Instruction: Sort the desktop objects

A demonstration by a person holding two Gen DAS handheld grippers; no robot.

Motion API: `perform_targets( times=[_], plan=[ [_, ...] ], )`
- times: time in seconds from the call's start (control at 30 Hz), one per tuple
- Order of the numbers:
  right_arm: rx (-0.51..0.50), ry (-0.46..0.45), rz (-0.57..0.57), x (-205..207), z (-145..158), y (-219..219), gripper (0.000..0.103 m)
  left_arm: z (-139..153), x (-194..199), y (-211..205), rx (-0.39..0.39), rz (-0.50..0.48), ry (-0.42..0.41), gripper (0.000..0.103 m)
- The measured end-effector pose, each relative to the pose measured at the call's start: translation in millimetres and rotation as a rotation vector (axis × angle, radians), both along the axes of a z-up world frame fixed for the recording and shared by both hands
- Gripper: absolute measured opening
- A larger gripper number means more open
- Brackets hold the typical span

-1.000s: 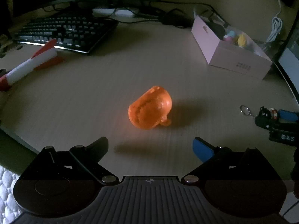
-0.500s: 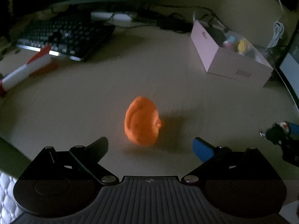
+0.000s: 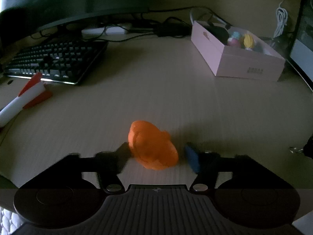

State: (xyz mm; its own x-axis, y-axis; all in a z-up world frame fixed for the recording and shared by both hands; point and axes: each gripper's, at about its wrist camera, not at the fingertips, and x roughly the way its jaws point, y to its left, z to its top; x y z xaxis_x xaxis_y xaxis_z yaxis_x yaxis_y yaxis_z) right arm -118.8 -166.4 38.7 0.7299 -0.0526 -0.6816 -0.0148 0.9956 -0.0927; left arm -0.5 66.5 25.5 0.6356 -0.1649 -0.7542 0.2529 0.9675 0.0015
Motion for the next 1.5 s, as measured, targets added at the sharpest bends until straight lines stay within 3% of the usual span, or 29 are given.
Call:
perform_targets(
  times=[0.23, 0.43, 0.57, 0.7, 0.9, 1.07, 1.13, 1.2, 1.27, 1.33, 1.5],
  plan=[
    [-0.006, 0.001, 0.001, -9.4, 2.1, -3.5, 0.065, 3.1, -12.7, -4.0, -0.014, -0.020, -0.003, 0.056],
    [-0.015, -0.021, 0.008, -18.5, 14.5, -16.4, 0.065, 28.9, -41.9, -27.4, -0.097, -0.115, -0.017, 0.056],
    [-0.018, -0.081, 0.019, -28.3, 38.0, -33.4, 0.065, 57.1, -54.1, -54.6, -0.148, -0.217, -0.096, 0.056],
    [-0.039, -0.170, 0.014, -27.0, 71.9, -49.5, 0.065, 87.8, -41.1, -82.8, -0.187, -0.285, -0.197, 0.056],
    [0.083, -0.287, -0.051, 31.9, 131.1, -63.0, 0.065, 133.0, 2.0, -124.5, -0.210, -0.311, -0.351, 0.056],
    [0.156, -0.385, -0.089, 118.1, 172.2, -72.8, 0.065, 166.9, 64.0, -151.3, -0.198, -0.295, -0.442, 0.059],
    [0.162, -0.398, -0.094, 154.9, 175.9, -76.1, 0.069, 162.5, 91.7, -157.4, -0.205, -0.287, -0.395, 0.081],
    [0.183, -0.382, -0.133, 185.5, 173.5, -85.4, 0.078, 152.1, 103.0, -153.8, -0.190, -0.253, -0.347, 0.083],
    [0.216, -0.370, -0.172, 195.1, 167.3, -96.6, 0.078, 135.8, 98.4, -142.0, -0.193, -0.241, -0.298, 0.090],
    [0.254, -0.372, -0.197, 188.3, 158.2, -106.4, 0.089, 112.4, 87.3, -130.2, -0.185, -0.227, -0.244, 0.096],
    [0.295, -0.301, -0.267, 156.5, 115.5, -115.8, 0.090, 57.4, 51.5, -106.2, -0.146, -0.158, -0.131, 0.098]
  ],
)
